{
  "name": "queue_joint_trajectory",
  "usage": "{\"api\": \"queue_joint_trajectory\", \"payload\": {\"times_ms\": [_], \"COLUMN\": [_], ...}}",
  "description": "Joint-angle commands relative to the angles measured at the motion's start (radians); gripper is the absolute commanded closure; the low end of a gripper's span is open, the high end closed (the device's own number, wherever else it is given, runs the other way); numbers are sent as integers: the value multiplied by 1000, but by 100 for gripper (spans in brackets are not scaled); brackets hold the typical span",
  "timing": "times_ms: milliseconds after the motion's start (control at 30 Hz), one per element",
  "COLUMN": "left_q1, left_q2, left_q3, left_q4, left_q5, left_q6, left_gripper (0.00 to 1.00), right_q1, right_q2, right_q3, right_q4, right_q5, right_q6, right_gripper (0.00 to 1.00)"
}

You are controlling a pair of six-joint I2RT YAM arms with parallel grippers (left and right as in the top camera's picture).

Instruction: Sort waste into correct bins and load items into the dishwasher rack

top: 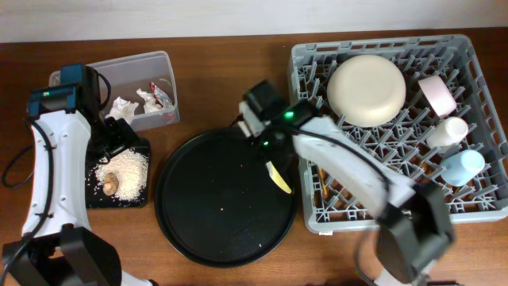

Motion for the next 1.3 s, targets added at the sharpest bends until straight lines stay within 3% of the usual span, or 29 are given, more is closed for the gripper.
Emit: {"api": "queue_joint_trajectory", "payload": {"times_ms": [0, 133, 233, 400, 433, 467, 500, 700, 833, 1133, 1267], "left_q1": [0, 0, 0, -3, -3, -3, -3, -3, -3, -4, -6], "left_q2": [-18, -18, -18, -18, -18, -18, -18, -18, -18, -18, -17], "left_q3": [8, 8, 8, 8, 8, 8, 8, 8, 8, 5, -36], "left_q4": [-1, 0, -2, -2, -2, -2, -2, -2, -2, 3, 29], "left_q5": [-5, -4, -4, 1, 8, 8, 8, 7, 8, 3, 3], "left_q6": [10, 10, 10, 10, 10, 10, 10, 10, 10, 10, 20], "left_gripper": [6, 6, 5, 6, 6, 6, 6, 6, 6, 6, 6], "right_q1": [-159, -375, -370, -364, -364, -364, -364, -343, -153, -58, -58], "right_q2": [-138, -102, -90, -90, -90, -90, -90, -113, -109, 306, 379], "right_q3": [-2, -51, -157, -164, -164, -164, -164, -106, 28, 28, 28], "right_q4": [-100, -163, -108, -90, -90, -90, -90, -99, -97, -53, -36], "right_q5": [155, 88, 8, -59, -60, -60, -60, -71, -28, -2, -2], "right_q6": [1, 0, 1, 1, 1, 1, 1, -41, -273, -273, -272], "right_gripper": [96, 96, 96, 96, 87, 54, 49, 50, 34, 33, 34]}}
